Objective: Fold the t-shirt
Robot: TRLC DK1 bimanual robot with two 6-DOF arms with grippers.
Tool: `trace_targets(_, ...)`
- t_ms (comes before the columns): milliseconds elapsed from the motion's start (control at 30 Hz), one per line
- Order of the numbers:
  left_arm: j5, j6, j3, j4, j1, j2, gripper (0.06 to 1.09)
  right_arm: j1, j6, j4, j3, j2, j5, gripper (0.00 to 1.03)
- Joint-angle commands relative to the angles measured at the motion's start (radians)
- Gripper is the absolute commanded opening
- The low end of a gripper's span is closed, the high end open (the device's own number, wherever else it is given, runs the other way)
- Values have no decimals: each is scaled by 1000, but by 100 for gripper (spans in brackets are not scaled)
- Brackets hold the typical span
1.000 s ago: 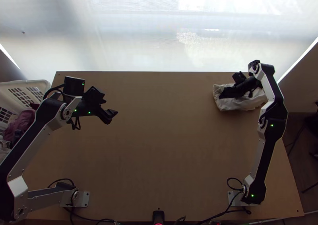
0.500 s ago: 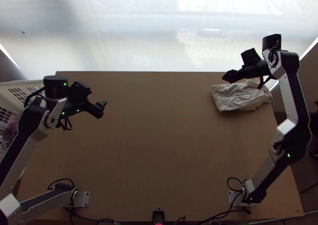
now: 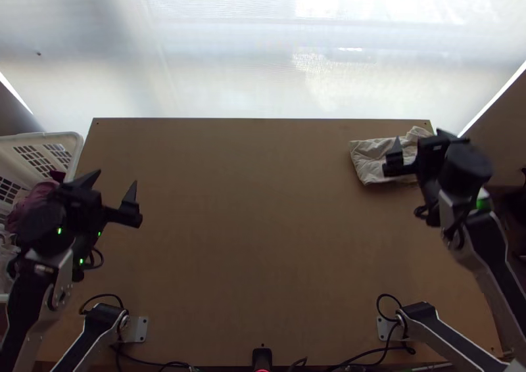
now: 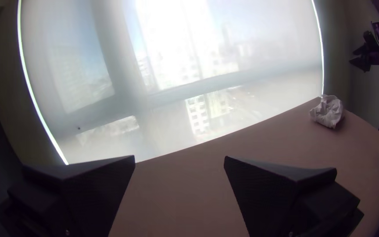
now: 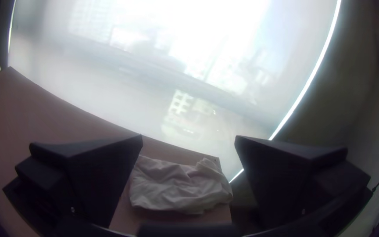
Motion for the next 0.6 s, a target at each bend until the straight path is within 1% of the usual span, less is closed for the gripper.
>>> trace_targets(0, -8, 15, -303, 80, -5, -298, 104, 64, -39, 259, -377, -292, 157, 98)
trace_targets(67, -5, 42, -374, 114, -6, -355, 104, 67, -113, 366, -472, -342, 158, 98)
trace_targets(100, -3, 64, -411, 131, -6, -391, 104, 71, -135, 403, -517, -372, 160, 98)
trace_targets(200, 9, 92, -503, 171, -11, -487, 104, 81, -159, 458, -636, -447, 160, 98)
trace_targets(267, 23, 124, -533, 188, -11, -499, 104, 87, -162, 484, -713, -490, 160, 98)
trace_targets(333, 40, 144, -556, 189, -8, -518, 104, 90, -161, 489, -773, -543, 158, 98)
trace_targets(500, 43, 145, -659, 217, -14, -595, 104, 99, -159, 491, -902, -657, 158, 98)
trace_targets(567, 44, 150, -691, 232, -13, -596, 104, 102, -124, 422, -913, -695, 158, 98)
